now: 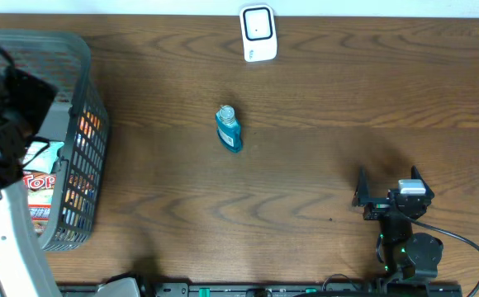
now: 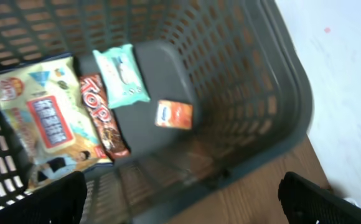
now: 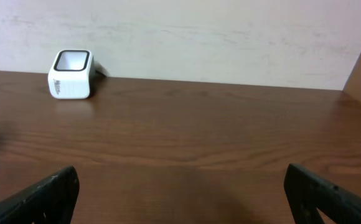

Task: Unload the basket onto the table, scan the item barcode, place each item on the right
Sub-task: 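Reach the left gripper into the basket and grasp the green wipes pack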

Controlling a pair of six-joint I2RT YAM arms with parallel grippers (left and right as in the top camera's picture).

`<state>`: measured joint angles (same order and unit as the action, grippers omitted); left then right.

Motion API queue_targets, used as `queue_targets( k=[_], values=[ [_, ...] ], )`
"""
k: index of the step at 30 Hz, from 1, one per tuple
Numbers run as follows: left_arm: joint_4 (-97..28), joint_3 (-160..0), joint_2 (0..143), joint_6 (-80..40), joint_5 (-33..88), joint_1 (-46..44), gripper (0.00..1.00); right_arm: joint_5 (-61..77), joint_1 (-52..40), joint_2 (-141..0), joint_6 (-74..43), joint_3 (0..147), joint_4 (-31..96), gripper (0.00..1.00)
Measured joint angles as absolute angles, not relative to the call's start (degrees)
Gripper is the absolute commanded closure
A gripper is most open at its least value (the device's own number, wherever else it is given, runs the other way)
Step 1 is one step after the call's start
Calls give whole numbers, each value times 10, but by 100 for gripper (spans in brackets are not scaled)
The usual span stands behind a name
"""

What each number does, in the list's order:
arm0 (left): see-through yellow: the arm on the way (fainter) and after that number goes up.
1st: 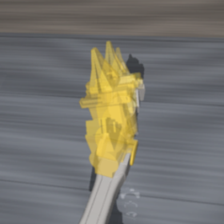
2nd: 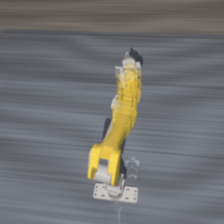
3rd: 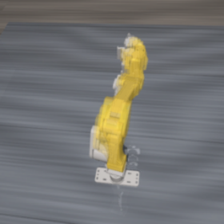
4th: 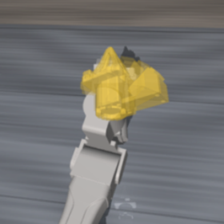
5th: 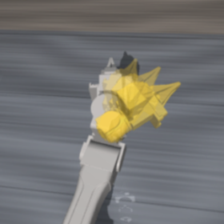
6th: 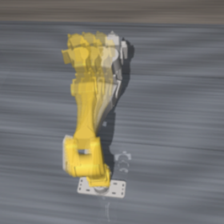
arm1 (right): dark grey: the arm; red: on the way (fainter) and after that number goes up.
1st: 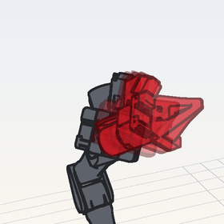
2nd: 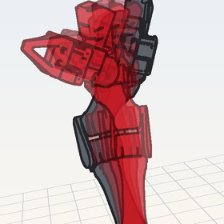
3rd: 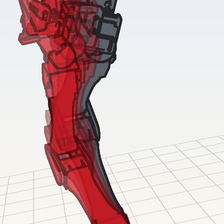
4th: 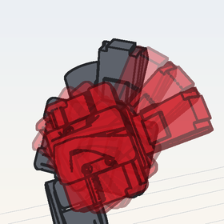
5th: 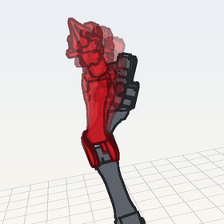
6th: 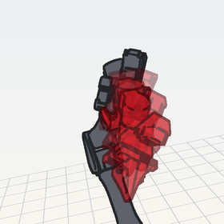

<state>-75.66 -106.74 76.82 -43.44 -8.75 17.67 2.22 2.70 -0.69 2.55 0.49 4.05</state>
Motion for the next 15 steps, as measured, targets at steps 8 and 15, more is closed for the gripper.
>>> queue_targets(
  k=[8,15],
  values=[
    [-749,-1067,779,-434,-87,253,2,21,27,-7,25,5,41,1],
    [-781,-1056,849,-433,-99,272,2,21,27,-7,25,5,41,1]
  ],
)
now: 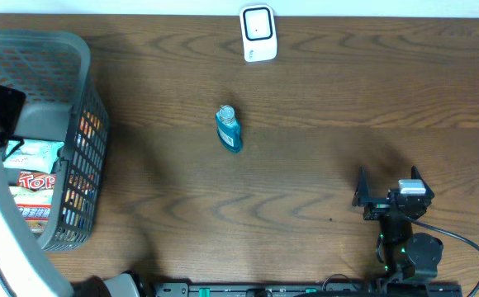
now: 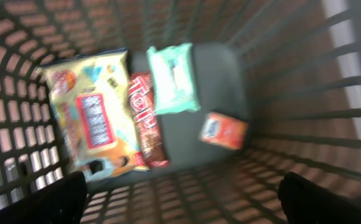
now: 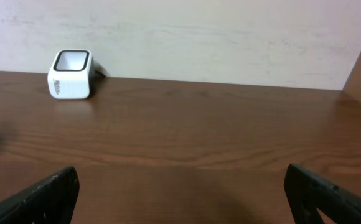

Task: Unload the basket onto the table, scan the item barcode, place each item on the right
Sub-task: 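Reach the left gripper into the basket and grasp the green wipes pack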

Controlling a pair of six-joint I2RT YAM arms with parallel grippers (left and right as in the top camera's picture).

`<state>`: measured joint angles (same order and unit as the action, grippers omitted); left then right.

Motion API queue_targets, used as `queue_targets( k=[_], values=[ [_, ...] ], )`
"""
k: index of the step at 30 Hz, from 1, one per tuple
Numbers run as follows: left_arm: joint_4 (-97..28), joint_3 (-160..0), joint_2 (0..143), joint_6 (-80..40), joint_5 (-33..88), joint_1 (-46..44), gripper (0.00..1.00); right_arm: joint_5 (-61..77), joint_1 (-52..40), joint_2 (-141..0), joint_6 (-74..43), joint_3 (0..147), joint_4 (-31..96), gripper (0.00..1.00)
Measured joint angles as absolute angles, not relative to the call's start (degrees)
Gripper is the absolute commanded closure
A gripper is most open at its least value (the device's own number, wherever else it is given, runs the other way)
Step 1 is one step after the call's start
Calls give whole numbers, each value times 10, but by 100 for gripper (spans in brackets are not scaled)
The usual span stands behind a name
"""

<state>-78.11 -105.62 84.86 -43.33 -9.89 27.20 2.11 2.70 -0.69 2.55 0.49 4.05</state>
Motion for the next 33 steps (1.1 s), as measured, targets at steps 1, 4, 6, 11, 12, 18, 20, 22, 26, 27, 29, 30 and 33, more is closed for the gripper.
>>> queue_targets(
  k=[1,4,6,11,12,18,20,22,26,27,29,30,33],
  values=[
    [-791,-1052,862,-437,-100,276,2,21,27,-7,25,5,41,1],
    [-812,-1035,905,-455,-103,288,2,21,27,-7,25,5,41,1],
    [-811,-1018,930,-465,-105,298,2,21,27,-7,25,5,41,1],
    [-748,-962,984,-476,-107,322,2,21,27,-7,25,5,41,1],
    [-733,-952,995,-478,-107,325,2,21,27,-7,25,5,41,1],
    [-676,-923,1076,-478,-107,330,2,21,27,-7,25,5,41,1],
    [-661,-922,1101,-478,-107,329,2,21,27,-7,25,5,41,1],
    [-642,-922,1119,-473,-107,329,2,21,27,-7,25,5,41,1],
    [-592,-922,1162,-462,-107,329,2,21,27,-7,25,5,41,1],
    [-585,-922,1170,-461,-107,329,2,21,27,-7,25,5,41,1],
    [-573,-922,1187,-460,-107,329,2,21,27,-7,25,5,41,1],
    [-569,-922,1193,-460,-107,329,2,21,27,-7,25,5,41,1],
    [-565,-922,1199,-460,-107,329,2,21,27,-7,25,5,41,1]
  ],
)
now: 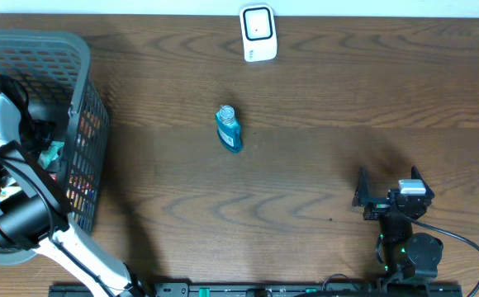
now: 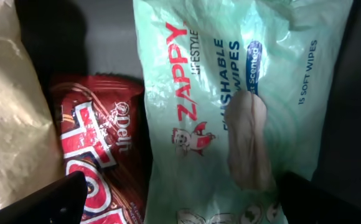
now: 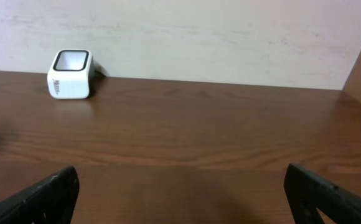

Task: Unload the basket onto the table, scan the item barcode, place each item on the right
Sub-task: 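Reach the left gripper into the basket and grasp the green wipes pack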

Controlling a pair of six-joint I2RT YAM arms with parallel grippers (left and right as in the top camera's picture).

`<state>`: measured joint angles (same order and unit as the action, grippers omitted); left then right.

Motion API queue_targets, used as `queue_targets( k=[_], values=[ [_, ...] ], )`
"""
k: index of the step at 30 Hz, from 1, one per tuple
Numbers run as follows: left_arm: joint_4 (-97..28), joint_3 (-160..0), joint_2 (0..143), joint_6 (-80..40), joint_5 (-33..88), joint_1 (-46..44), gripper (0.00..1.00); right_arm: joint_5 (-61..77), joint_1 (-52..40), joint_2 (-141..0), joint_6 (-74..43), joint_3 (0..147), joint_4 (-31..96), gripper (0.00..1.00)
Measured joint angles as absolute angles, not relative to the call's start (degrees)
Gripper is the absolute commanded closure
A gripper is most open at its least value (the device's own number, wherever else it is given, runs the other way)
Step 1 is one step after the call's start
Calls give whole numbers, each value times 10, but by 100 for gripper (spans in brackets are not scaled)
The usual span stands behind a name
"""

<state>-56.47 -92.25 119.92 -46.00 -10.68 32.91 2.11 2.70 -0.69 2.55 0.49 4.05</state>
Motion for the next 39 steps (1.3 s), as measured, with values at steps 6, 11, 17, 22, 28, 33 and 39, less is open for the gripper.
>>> queue_targets(
  k=[6,11,17,22,28,33,39],
  values=[
    [-555,-922,1204,-460,-107,329,2,21,27,-7,25,5,41,1],
    [-536,-911,1203,-456,-104,327,19,21,27,-7,25,5,41,1],
    [-531,-910,1203,-452,-103,324,42,21,27,-7,25,5,41,1],
    [-538,-901,1195,-450,-107,325,46,21,27,-7,25,5,41,1],
    [-547,-875,1148,-450,-107,328,55,21,27,-7,25,5,41,1],
    [-548,-874,1047,-450,-107,329,54,21,27,-7,25,5,41,1],
    [-547,-874,910,-447,-107,329,21,21,27,-7,25,5,41,1]
  ],
)
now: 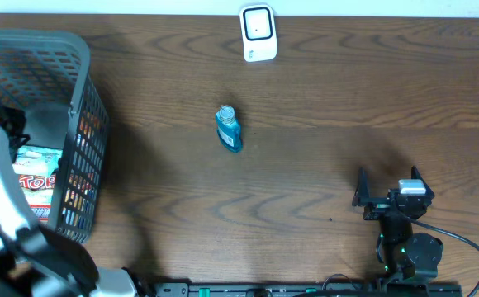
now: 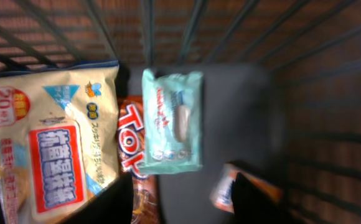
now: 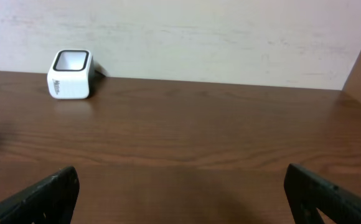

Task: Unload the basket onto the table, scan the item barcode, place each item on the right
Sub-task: 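Reach the left gripper into the basket and grasp the green wipes pack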

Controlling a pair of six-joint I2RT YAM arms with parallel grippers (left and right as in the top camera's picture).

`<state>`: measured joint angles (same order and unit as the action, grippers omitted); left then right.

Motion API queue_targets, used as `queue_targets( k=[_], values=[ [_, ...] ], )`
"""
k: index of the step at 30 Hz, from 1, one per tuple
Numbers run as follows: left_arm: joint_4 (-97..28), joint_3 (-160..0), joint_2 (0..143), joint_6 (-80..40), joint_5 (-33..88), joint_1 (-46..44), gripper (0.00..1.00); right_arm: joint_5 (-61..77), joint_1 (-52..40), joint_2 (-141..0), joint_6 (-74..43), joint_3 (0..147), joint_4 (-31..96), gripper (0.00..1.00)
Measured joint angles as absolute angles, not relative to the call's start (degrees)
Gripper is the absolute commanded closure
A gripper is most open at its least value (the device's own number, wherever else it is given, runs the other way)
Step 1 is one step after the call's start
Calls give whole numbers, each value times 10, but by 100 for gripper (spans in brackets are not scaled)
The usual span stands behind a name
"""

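Observation:
My left gripper (image 2: 183, 200) hangs inside the grey basket (image 1: 81, 58), its fingers a moderate gap apart with nothing between them. Below it on the basket floor lie a mint-green wipes pack (image 2: 171, 121), a red Top bar (image 2: 134, 124), a yellow snack bag (image 2: 50, 143) and a small orange pack (image 2: 225, 186) beside the right finger. A blue bottle (image 1: 229, 129) lies mid-table. The white scanner (image 1: 258, 33) stands at the far edge, and it also shows in the right wrist view as the scanner (image 3: 71, 74). My right gripper (image 1: 388, 183) rests open at the near right, empty.
The basket's mesh walls (image 2: 230, 37) close in round the left gripper. My white left arm crosses the basket's near side. A pale wall runs behind the scanner at the table's far edge.
My left gripper was wide open, close on the wipes pack; now it sits higher in the basket with fingers narrower. The wipes pack still lies on the floor. The right arm is unchanged.
My left gripper looked into the basket from above its rim, wide open, then hung inside over the packs. It then sat low against the wipes pack. Now it is higher, narrower and empty. Bottle, scanner and right arm stayed put.

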<state>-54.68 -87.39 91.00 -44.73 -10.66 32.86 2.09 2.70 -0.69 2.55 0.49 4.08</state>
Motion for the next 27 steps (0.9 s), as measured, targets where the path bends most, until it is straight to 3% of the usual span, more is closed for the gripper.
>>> queue_targets(
  k=[3,27],
  values=[
    [-539,-875,871,-449,-107,329,1,21,27,-7,25,5,41,1],
    [-452,-839,1153,-421,-124,329,2,21,27,-7,25,5,41,1]
  ],
)
